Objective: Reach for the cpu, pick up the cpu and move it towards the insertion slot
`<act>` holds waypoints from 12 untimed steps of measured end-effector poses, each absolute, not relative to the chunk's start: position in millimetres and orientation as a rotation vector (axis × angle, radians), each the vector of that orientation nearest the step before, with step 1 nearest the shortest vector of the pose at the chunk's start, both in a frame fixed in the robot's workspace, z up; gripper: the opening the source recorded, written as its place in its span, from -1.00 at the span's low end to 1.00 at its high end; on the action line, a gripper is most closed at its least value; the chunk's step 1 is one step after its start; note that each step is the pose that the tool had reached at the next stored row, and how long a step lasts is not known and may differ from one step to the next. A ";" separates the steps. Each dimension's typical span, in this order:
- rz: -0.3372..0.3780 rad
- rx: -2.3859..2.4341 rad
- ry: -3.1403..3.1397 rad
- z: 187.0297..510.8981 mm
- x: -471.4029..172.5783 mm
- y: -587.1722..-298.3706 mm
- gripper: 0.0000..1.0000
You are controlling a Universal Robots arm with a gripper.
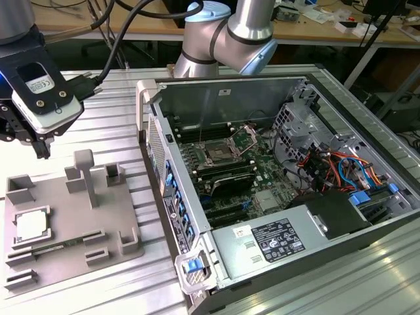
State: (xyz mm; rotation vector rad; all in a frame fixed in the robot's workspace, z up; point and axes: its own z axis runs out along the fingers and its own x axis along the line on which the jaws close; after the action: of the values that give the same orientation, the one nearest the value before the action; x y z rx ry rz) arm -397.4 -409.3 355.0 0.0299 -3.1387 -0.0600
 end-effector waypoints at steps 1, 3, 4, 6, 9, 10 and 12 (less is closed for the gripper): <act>-0.060 0.030 -3.139 354.9 -397.7 -409.3 -0.79; -0.060 0.030 -3.139 355.0 -398.3 -409.3 -0.79; -0.060 0.030 -3.139 354.9 -398.6 -409.3 -0.79; -0.060 0.030 -3.139 354.9 -399.4 -409.3 -0.79; -0.060 0.030 -3.139 354.9 -400.5 -409.3 -0.79; -0.060 0.030 -3.139 355.0 -401.1 -409.3 -0.79; -0.060 0.030 -3.139 354.9 -401.9 -409.3 -0.79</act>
State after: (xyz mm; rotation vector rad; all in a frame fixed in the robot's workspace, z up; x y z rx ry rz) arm -401.9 -409.3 354.9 0.0299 -3.1387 -0.0600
